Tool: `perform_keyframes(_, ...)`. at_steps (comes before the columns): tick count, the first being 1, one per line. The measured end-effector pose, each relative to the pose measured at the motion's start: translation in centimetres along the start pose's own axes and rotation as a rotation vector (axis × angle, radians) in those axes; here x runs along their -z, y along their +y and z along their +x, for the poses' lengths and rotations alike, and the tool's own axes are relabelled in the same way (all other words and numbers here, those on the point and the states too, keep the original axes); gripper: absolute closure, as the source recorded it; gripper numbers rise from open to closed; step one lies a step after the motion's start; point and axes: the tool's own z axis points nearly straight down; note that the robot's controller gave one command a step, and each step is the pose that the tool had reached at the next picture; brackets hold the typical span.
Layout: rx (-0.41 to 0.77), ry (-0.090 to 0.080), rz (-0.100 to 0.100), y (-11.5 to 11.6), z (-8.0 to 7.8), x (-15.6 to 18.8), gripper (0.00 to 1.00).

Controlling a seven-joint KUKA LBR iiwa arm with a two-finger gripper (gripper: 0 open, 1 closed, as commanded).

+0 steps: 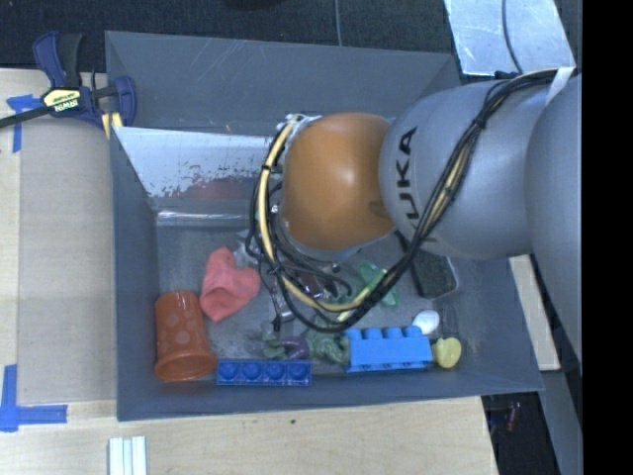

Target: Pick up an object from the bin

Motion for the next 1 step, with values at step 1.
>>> perform_keyframes(1,0.202,-0.007,0.007,-3.11,2.80,-4.40,0.00)
